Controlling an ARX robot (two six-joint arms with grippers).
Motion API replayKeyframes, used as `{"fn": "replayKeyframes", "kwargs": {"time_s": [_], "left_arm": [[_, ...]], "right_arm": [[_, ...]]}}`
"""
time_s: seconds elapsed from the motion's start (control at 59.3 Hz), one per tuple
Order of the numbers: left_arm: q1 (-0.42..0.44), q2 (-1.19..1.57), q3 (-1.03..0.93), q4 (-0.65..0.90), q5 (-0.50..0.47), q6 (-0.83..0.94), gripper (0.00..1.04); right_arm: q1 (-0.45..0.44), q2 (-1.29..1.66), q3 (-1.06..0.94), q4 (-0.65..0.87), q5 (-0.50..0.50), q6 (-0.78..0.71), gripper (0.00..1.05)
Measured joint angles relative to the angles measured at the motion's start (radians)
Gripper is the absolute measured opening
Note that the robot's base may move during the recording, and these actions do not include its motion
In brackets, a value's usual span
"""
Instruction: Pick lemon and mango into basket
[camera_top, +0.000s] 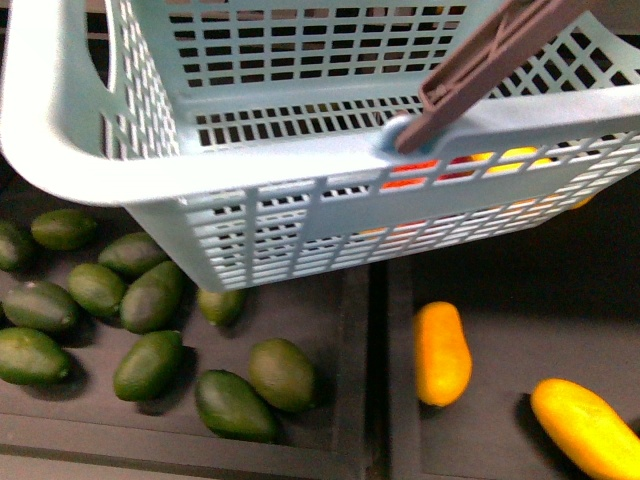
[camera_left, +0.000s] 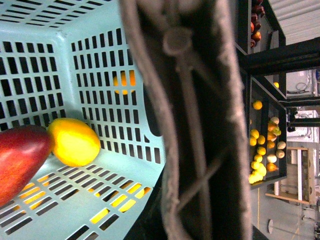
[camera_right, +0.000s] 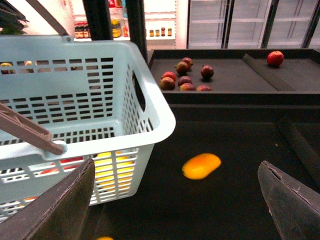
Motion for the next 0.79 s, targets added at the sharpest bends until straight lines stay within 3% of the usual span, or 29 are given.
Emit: {"fn": "replayKeyframes", "kwargs": {"time_s": [0.793], "left_arm": [[0.005, 0.0, 0.0, 0.0, -0.002, 0.009, 0.05]], "right_arm": [[0.0, 0.001, 0.0, -0.001, -0.001, 0.0, 0.96]]}}
